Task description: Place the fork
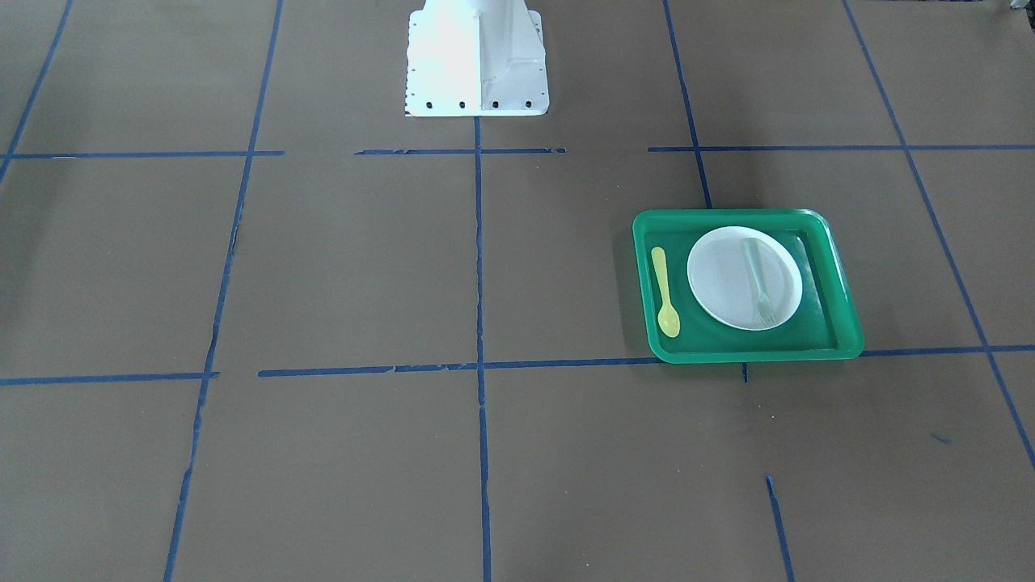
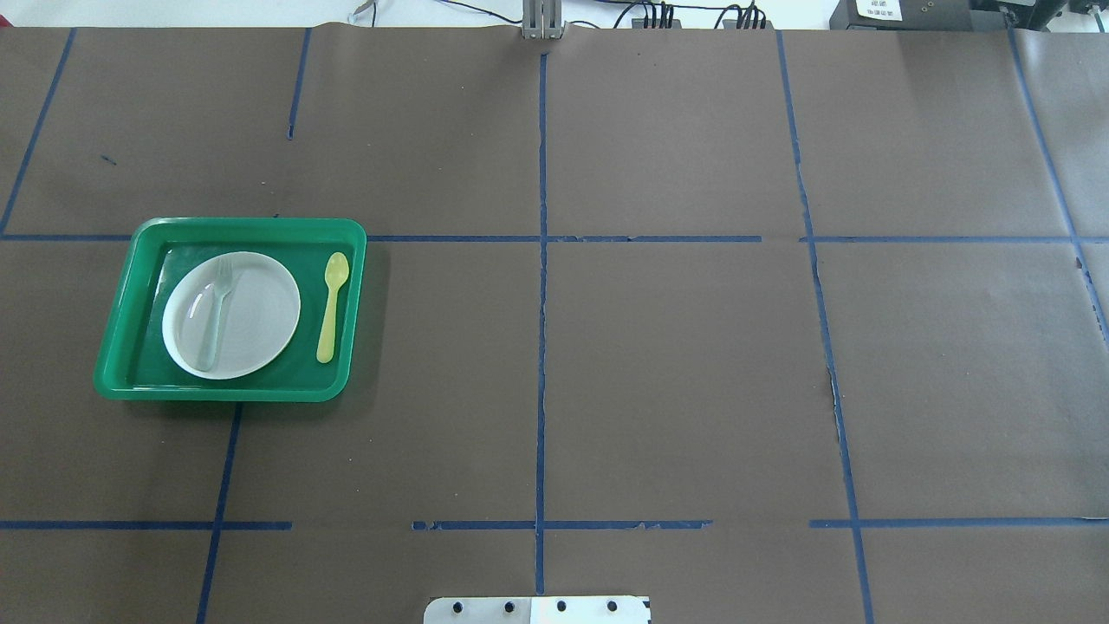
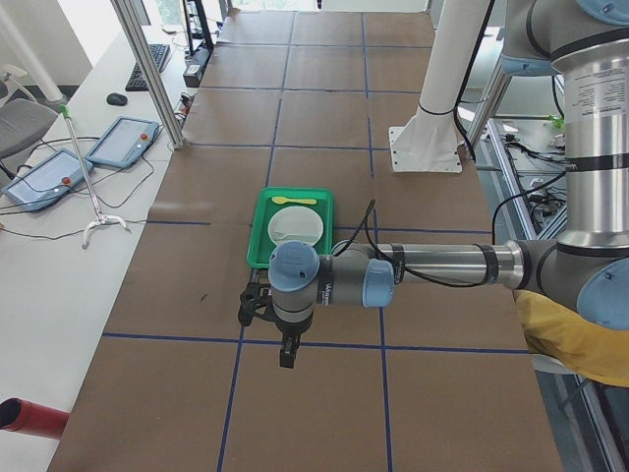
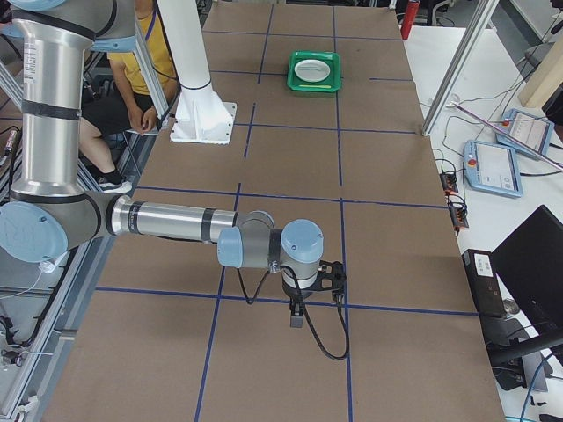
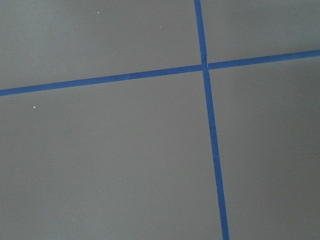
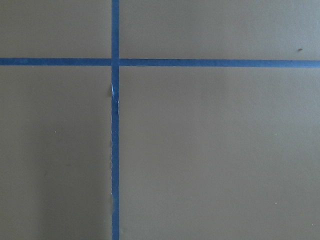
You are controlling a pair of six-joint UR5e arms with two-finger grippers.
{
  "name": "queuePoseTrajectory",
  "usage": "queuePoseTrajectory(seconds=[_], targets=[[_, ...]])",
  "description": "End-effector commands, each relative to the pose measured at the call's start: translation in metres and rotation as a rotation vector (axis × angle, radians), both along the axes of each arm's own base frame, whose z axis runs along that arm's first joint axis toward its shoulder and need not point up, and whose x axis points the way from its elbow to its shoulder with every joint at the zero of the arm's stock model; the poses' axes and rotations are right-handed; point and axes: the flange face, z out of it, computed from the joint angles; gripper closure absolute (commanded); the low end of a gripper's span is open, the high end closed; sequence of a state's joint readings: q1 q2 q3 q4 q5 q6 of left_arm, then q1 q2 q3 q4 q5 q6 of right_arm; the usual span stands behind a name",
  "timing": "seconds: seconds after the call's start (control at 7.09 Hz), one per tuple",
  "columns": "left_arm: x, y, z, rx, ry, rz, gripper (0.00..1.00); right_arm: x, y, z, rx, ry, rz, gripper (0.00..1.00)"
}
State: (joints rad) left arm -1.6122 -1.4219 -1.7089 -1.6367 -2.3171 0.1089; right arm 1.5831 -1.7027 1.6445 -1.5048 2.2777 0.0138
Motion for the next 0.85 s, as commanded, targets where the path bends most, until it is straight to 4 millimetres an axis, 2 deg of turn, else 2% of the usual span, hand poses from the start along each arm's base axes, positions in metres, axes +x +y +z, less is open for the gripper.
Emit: queuePoseTrajectory(seconds=[0.0,0.28,0.56,0.71], targets=[[0.000,0.001,0.001,-0.003,0.001,0.000,0.00,0.000,0.000,0.000,0.001,0.000,-0.001,0.00],[0.001,-0.003,-0.007,0.019,0.000,0.003,0.00,0.000,0.000,0.000,0.000,0.000,0.000,0.00],[0.016,-0.021,-0.056,0.160,0.095,0.029,0.00,0.000,0.000,0.000,0.000,0.000,0.000,0.00],[0.036,-0.026,-0.083,0.147,0.124,-0.012,0.00,0.000,0.000,0.000,0.000,0.000,0.000,0.00]])
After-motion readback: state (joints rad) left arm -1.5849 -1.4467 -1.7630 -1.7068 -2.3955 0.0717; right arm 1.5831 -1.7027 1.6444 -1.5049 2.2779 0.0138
